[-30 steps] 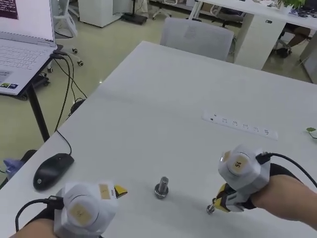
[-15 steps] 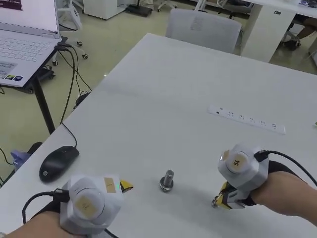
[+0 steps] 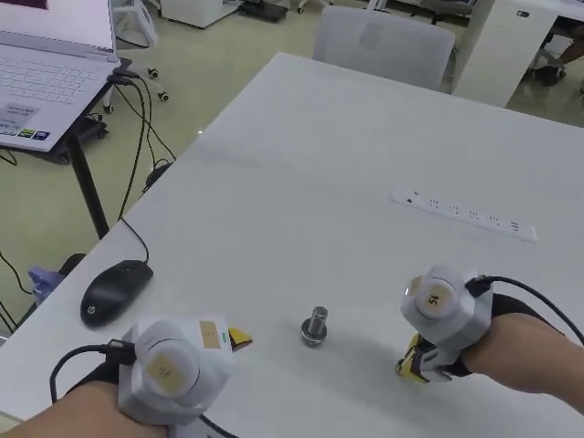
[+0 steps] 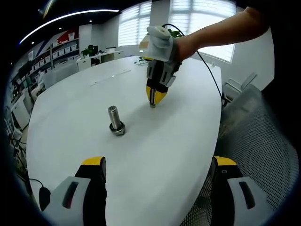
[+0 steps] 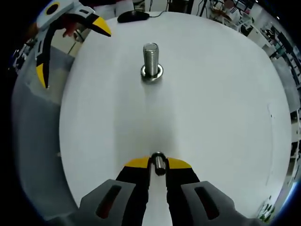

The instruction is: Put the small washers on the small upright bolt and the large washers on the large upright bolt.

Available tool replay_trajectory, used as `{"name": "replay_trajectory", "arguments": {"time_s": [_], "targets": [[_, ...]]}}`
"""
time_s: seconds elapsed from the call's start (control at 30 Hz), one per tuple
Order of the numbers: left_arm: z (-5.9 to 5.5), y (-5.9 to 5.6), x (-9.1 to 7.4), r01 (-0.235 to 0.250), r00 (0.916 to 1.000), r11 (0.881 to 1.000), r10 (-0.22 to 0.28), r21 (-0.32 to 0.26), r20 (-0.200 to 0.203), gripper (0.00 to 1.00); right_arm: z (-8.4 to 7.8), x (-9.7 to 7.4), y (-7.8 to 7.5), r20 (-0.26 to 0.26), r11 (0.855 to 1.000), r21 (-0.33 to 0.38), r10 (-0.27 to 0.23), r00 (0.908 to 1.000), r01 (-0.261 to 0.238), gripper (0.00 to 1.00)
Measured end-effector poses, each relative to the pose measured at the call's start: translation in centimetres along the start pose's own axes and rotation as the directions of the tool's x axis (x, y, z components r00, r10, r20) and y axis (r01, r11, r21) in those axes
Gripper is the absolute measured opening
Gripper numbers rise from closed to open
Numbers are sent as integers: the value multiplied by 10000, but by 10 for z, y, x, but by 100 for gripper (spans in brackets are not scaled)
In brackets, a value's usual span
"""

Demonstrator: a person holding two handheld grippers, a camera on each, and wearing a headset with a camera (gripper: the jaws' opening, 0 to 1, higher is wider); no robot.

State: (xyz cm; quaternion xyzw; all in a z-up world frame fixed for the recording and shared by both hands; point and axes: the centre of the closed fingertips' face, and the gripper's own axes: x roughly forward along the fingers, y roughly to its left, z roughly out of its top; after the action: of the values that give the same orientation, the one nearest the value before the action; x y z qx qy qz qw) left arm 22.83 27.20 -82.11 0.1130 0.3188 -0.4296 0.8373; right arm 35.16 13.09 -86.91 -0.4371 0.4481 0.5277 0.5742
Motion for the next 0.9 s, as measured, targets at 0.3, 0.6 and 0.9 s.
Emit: {"name": "replay_trajectory", "arguments": {"time_s": [0.3,0.6,0.9], "targets": [[2,-3,0,54,10000,10000,-54,53,-9,92,-1,-1,0,-52,9999,-135,-58,10000,57,14],[2,-5,-1,89,10000,9999,-89,85,-28,91,-2,-3,-3,-9,9998,-21,-195,9998,195,18],[5,-5,-3,73,10000,10000,-73,58,15,91,2,-16,-5,530,9990,231,-389,9978,377,26]]}}
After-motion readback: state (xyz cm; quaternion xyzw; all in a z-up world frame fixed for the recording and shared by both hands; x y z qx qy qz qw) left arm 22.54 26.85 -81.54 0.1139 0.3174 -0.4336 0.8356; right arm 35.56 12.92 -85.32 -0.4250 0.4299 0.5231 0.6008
